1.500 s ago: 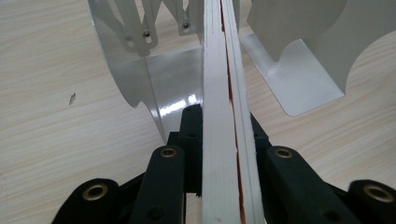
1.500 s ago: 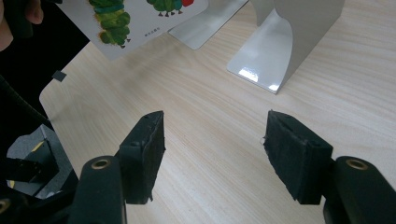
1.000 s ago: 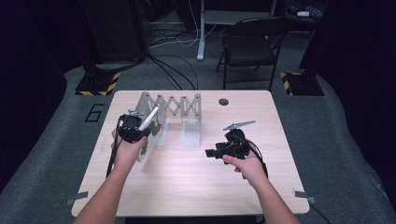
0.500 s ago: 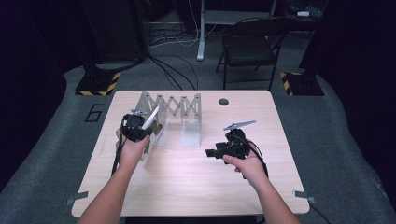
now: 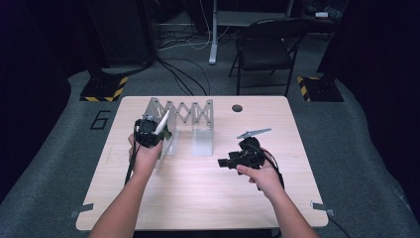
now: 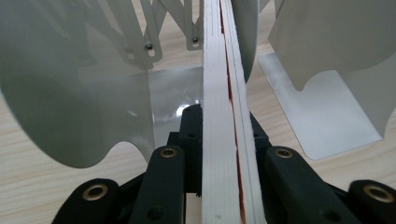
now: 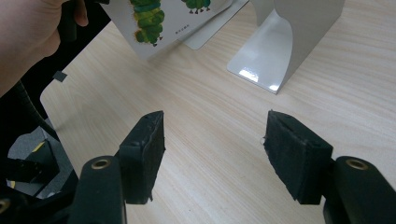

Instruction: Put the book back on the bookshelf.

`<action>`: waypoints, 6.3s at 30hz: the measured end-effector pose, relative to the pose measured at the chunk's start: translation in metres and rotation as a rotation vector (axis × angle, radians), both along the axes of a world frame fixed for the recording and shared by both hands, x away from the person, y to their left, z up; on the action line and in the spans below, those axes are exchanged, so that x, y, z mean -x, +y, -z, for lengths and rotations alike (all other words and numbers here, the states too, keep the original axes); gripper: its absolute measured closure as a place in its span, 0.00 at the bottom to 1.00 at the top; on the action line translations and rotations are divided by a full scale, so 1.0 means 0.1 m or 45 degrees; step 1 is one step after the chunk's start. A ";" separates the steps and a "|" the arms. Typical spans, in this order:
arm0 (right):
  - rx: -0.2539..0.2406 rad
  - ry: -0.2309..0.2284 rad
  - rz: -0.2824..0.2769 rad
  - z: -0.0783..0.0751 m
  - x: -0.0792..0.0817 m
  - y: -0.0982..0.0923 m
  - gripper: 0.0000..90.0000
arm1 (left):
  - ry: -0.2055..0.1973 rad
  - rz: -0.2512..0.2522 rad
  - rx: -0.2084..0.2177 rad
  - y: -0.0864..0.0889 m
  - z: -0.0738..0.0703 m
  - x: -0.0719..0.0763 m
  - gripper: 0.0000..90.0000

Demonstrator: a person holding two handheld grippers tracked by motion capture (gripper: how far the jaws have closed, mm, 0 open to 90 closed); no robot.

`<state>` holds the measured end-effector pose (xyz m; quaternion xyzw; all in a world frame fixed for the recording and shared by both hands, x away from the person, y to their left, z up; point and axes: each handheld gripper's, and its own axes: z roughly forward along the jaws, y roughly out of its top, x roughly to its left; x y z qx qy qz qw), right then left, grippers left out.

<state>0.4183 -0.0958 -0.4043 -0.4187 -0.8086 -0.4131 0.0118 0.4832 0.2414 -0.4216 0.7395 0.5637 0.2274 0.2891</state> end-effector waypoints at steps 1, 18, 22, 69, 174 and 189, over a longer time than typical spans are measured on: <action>0.000 0.002 -0.001 0.00 0.00 0.00 0.42 | -0.006 -0.010 -0.009 -0.01 0.01 -0.01 0.85; -0.009 0.006 0.000 -0.01 0.01 0.00 0.42 | -0.051 -0.139 0.017 -0.08 0.09 -0.13 0.85; -0.009 0.008 0.001 -0.01 0.00 0.00 0.42 | -0.059 -0.159 0.024 -0.09 0.10 -0.15 0.85; -0.002 0.005 -0.005 0.01 0.00 0.00 0.42 | -0.061 -0.151 0.024 -0.04 0.00 -0.09 0.80; -0.014 0.008 0.029 0.06 -0.08 -0.03 0.42 | -0.151 0.471 0.123 -0.16 -0.55 1.03 0.68; -0.006 0.001 0.021 0.04 -0.06 0.00 0.42 | -0.091 0.564 0.143 -0.16 -0.25 1.28 0.64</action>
